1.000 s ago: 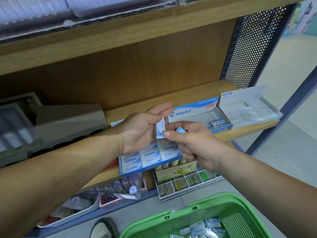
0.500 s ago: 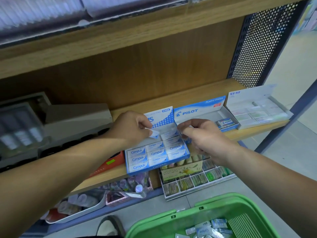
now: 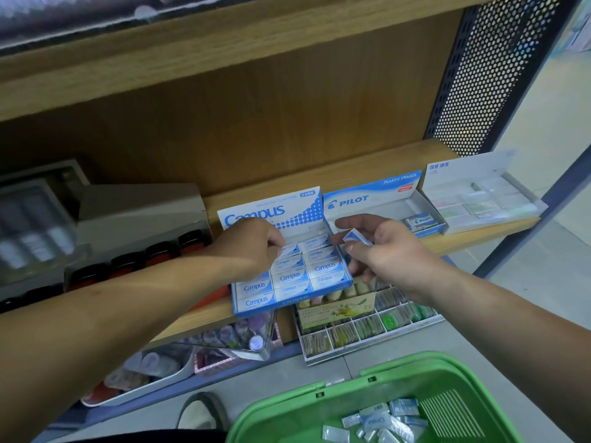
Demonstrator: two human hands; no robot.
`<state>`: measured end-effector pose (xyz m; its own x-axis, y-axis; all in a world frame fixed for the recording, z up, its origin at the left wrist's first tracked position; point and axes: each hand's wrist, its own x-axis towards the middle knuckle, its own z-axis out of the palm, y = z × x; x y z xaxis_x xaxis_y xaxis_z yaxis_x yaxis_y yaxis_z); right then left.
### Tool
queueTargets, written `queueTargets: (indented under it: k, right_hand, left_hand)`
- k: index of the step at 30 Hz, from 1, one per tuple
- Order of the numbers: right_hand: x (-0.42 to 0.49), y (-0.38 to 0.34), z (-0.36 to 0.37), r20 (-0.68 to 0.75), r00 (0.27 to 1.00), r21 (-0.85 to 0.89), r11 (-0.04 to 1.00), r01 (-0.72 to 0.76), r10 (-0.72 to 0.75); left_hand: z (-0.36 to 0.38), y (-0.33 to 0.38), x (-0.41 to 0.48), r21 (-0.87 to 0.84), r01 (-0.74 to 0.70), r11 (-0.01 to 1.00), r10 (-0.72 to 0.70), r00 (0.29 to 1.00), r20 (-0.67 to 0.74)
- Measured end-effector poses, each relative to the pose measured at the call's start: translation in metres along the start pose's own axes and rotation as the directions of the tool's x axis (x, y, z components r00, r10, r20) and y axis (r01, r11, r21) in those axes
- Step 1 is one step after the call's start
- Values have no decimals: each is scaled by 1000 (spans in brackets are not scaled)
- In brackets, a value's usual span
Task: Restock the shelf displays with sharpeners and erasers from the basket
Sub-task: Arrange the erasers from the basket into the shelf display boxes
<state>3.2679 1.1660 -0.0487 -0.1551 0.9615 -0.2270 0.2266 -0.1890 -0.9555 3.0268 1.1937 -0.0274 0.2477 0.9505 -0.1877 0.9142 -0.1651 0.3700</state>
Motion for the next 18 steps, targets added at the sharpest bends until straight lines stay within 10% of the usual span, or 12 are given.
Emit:
queueTargets:
  k: [10, 18]
  right_hand:
    - [-1, 3, -1, -33, 996, 202, 977, -72, 80]
    - [-16, -8, -13, 104, 991, 452, 884, -121, 83]
  left_hand:
    - [20, 13, 12, -283, -72, 956, 122, 979, 164]
    - [4, 24, 2, -317, -102, 943, 79, 993, -87]
